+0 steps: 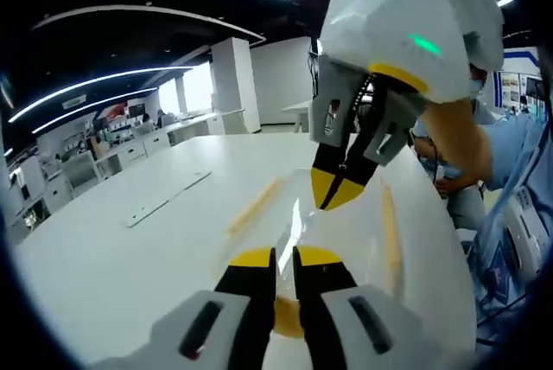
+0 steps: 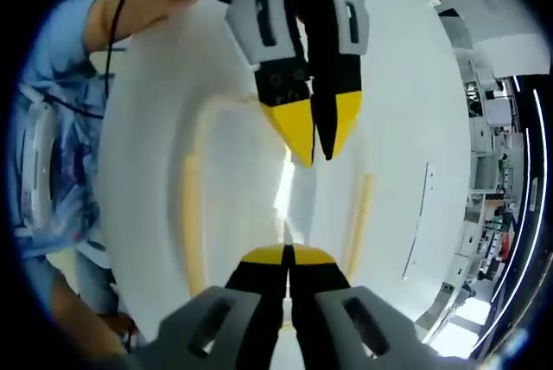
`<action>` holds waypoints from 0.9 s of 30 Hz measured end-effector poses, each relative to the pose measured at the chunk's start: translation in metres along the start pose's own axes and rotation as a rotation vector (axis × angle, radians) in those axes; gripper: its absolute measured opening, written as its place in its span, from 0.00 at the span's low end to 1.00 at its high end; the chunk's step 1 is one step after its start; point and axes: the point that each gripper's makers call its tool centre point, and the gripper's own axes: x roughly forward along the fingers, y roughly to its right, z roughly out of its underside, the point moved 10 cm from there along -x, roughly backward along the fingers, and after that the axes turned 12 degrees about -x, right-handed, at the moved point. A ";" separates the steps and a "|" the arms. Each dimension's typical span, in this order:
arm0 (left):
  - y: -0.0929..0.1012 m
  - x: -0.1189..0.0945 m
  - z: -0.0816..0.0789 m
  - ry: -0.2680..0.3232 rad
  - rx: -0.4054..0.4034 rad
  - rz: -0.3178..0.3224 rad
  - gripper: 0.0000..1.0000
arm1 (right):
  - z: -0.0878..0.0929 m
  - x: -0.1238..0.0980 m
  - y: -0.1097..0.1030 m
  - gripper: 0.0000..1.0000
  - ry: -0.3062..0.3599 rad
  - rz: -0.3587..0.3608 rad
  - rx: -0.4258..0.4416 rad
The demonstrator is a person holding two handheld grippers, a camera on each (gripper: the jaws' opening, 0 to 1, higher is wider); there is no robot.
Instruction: Snap each plastic latch of the storage box into its locked position after aligning the lid with the box until every specified latch is closed and the lid sits flush.
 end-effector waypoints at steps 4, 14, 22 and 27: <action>-0.008 -0.008 0.002 0.003 -0.022 -0.010 0.07 | 0.001 0.001 0.000 0.00 0.004 -0.006 0.012; -0.037 -0.038 0.019 -0.027 -0.086 -0.032 0.04 | 0.000 0.000 0.004 0.00 -0.005 -0.034 0.041; -0.028 -0.027 0.028 -0.124 -0.046 0.039 0.01 | -0.002 0.000 0.004 0.00 -0.025 -0.023 0.047; -0.030 -0.019 0.031 -0.119 -0.006 0.059 0.00 | 0.001 0.003 0.003 0.00 -0.012 -0.022 0.046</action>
